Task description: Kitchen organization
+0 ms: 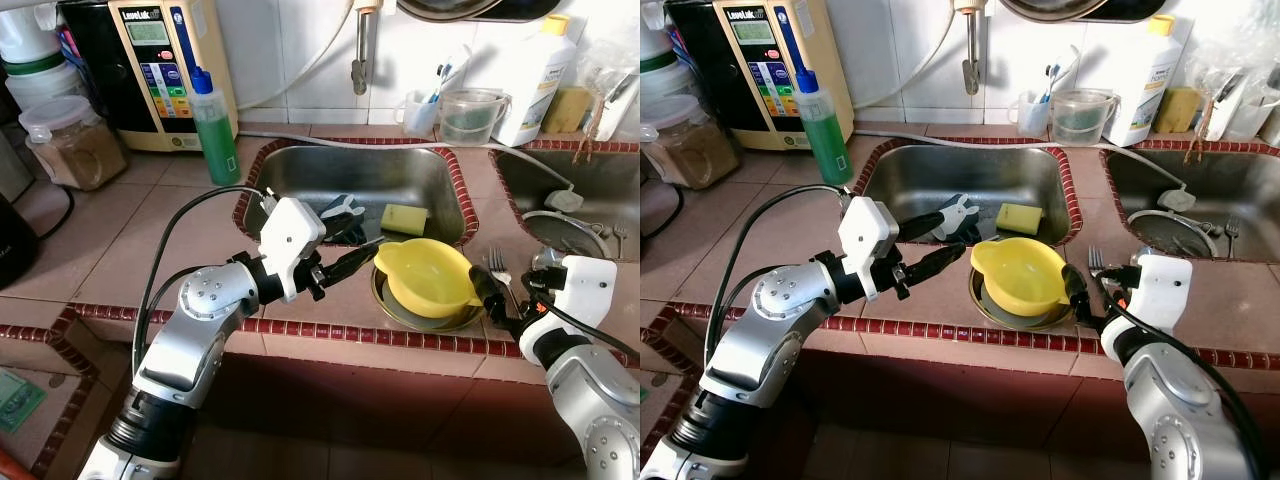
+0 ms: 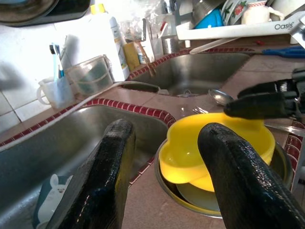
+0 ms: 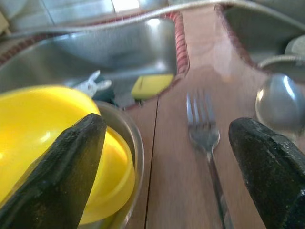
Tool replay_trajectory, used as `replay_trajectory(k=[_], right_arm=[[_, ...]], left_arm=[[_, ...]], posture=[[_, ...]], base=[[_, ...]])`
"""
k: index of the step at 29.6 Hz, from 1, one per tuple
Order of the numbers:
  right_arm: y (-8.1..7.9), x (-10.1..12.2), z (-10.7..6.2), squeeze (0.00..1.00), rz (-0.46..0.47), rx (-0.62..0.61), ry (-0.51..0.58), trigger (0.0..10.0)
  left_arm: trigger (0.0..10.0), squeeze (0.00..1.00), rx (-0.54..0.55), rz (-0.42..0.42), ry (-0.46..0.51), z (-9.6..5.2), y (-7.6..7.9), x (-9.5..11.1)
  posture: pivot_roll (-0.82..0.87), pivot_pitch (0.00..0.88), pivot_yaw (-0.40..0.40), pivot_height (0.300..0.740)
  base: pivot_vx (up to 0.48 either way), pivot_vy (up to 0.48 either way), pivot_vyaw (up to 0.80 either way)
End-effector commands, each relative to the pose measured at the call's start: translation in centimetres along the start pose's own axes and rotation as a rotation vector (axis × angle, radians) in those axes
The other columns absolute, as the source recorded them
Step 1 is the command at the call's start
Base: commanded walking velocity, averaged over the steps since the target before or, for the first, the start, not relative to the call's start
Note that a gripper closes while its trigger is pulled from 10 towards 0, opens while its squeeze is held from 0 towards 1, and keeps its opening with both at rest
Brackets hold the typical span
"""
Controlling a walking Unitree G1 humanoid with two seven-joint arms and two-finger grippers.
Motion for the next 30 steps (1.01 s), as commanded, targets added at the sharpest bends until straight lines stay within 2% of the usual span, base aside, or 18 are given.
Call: replay_trajectory(k=[1,7,16,20,30], right_arm=[[0.2,0.7,0.4,0.00,0.006,0.000,0.028,10.0],[0.5,1.5,1.3,0.00,-0.032,0.007,0.052,10.0],[0.3,2.2,1.9,0.00,-0.078,0.089,0.065,10.0],[-0.1,2.1,1.9,0.00,-0.102,0.166,0.044,10.0],[-0.5,0.9,2.0,0.00,-0.087,0.233,-0.046,10.0]], left_arm=[[10.0,0.00,0.000,0.009,-0.001,0.0,0.2,0.3],[10.0,0.00,0.002,0.008,0.000,0.0,0.2,0.3],[10.0,0.00,0.000,0.005,0.000,0.0,0.4,0.2],[10.0,0.00,0.000,0.005,-0.005,-0.1,0.5,0.0],[10.0,0.00,0.008,0.004,-0.002,-0.2,0.4,0.2]], posture=[[-0.24,0.063,0.059,0.703],[-0.23,0.059,0.060,0.703],[-0.23,0.050,0.049,0.703],[-0.22,0.051,0.044,0.703],[-0.22,0.056,0.039,0.703]], base=[[0.000,0.000,0.00],[0.000,0.000,0.00],[0.000,0.000,0.00],[0.000,0.000,0.00],[0.000,0.000,0.00]])
Point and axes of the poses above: a point about 5 cm out from each wrist's last joint towards the gripper, its own z axis pointing out of the wrist towards the gripper, its own x axis along the axis of the wrist's last joint, y = z × x, the point moved 1 cm from there along z, pointing out of the wrist towards the gripper, and after that the axes turned 6 degrees about -z, right-handed, at the moved point
